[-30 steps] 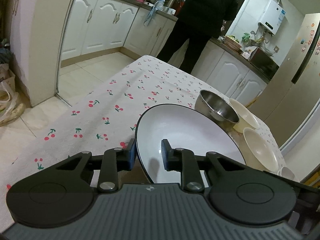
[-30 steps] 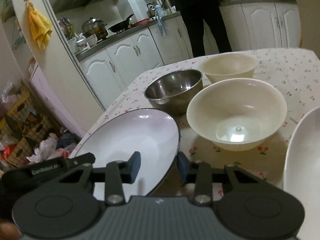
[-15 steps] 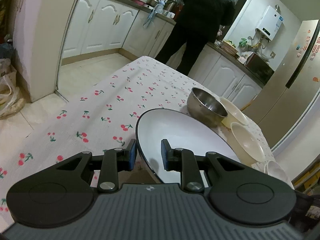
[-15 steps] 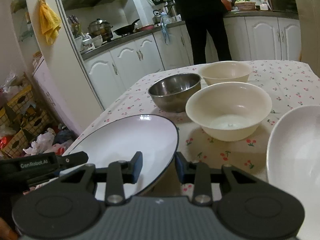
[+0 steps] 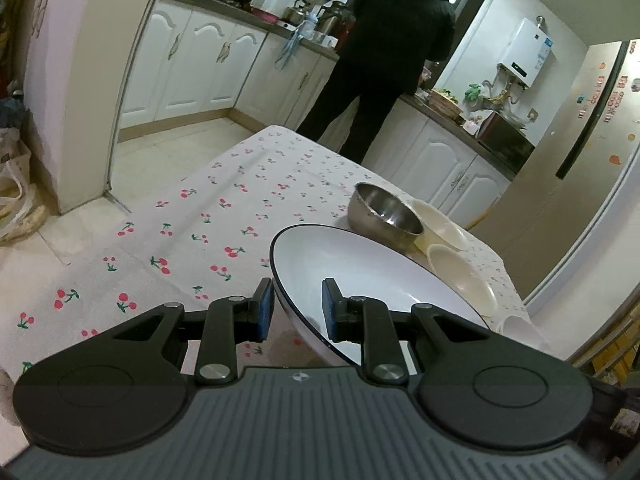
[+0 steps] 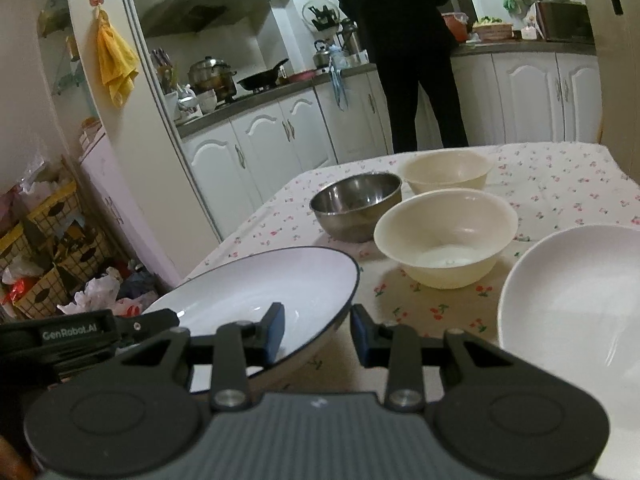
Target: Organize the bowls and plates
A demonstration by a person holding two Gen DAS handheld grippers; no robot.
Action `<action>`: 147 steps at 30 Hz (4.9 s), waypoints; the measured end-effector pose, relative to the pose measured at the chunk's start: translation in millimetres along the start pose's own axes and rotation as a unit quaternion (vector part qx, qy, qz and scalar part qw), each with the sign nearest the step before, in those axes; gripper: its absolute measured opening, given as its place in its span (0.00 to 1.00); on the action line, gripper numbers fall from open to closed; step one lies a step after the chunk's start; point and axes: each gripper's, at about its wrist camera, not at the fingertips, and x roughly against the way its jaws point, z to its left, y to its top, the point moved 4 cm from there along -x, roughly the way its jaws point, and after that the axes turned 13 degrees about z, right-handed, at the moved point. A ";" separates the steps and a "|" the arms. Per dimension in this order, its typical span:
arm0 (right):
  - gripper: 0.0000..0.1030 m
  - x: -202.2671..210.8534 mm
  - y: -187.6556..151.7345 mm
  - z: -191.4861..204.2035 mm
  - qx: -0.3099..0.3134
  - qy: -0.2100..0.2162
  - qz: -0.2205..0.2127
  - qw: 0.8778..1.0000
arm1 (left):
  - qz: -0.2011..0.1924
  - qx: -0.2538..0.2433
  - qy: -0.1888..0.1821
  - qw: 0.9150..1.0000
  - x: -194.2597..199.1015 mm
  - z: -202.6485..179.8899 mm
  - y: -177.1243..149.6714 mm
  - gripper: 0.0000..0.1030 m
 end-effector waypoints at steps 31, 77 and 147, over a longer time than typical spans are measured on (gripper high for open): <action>0.34 111.4 -24.8 -97.8 -0.089 -0.063 -0.108 0.988 | 0.051 -0.128 -0.087 0.987 -36.5 -134.2 -26.4 0.23; 0.59 123.2 -49.4 -166.2 -0.169 -0.085 -0.088 0.978 | 0.093 -0.176 -0.093 0.976 -68.7 -169.4 -51.5 0.38; 0.99 49.0 80.9 -99.3 -0.095 -0.033 -0.021 0.995 | 0.071 -0.086 -0.074 0.991 -93.7 -66.7 40.8 1.00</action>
